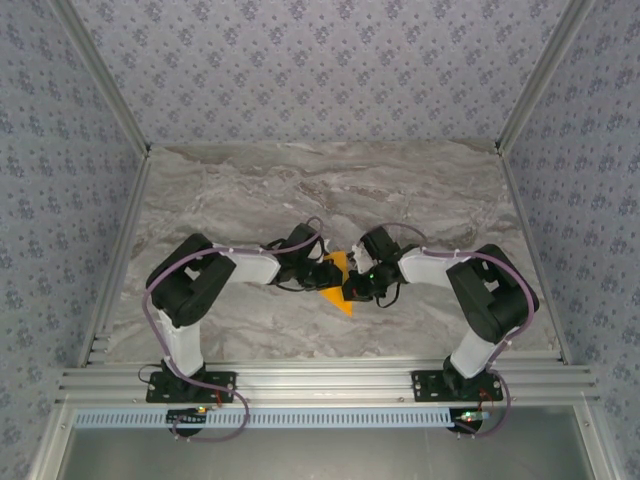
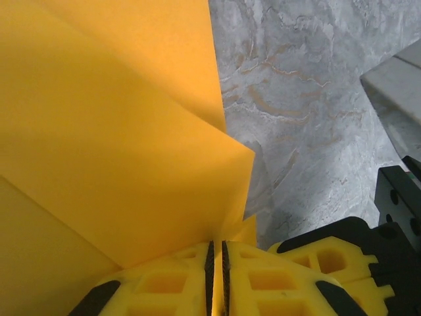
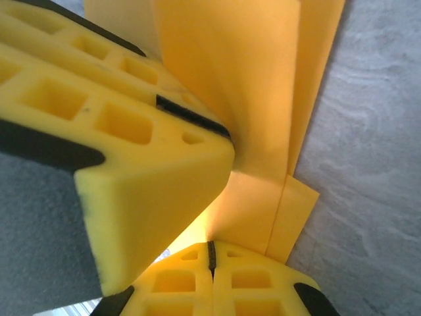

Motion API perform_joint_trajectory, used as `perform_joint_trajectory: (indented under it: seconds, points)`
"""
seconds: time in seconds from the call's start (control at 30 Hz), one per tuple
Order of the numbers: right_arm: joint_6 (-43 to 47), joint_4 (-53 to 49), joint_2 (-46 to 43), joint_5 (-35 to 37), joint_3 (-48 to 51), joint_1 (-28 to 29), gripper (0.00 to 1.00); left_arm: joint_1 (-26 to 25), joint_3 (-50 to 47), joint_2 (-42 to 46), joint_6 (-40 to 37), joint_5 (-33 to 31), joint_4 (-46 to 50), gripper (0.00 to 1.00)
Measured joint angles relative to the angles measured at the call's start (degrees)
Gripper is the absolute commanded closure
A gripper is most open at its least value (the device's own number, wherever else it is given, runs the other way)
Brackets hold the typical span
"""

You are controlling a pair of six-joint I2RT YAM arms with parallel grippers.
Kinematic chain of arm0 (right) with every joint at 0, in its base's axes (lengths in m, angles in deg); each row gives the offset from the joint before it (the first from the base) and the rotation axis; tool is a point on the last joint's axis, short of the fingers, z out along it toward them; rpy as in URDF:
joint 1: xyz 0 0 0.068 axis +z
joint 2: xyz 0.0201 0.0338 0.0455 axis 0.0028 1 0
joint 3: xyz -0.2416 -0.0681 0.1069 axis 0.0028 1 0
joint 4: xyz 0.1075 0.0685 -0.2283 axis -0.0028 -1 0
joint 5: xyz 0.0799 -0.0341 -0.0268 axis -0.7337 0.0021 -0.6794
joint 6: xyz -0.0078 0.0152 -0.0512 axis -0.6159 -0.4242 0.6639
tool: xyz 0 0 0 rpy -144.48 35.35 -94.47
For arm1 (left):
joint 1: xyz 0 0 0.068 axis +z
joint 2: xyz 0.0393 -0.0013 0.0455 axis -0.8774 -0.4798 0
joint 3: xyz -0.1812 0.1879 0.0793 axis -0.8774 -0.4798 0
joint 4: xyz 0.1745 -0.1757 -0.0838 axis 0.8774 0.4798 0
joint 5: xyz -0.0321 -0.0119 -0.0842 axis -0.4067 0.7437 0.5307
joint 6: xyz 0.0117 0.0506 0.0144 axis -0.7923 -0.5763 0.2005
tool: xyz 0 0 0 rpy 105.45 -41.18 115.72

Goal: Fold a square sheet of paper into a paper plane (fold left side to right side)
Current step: Fourth fold the wing at the center of the table.

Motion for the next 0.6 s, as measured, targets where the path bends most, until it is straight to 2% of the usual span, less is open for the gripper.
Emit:
perform_joint_trajectory:
  seconds: [0.17, 0.37, 0.6]
  points:
    - [0.44, -0.57, 0.00, 0.61, -0.31, 0.33, 1.00, 1.16, 0.52, -0.79, -0.70, 2.29, 0.35, 0.87]
    - [0.61, -0.72, -0.02, 1.27, -0.48, 0.66, 1.00, 2.91, 4.39, -2.80, -4.22, 5.01, 5.11, 0.87]
    - [0.61, -0.72, -0.17, 1.55, -0.24, 0.94, 1.00, 7.61, 9.33, -5.07, -9.09, 4.81, 9.90, 0.86]
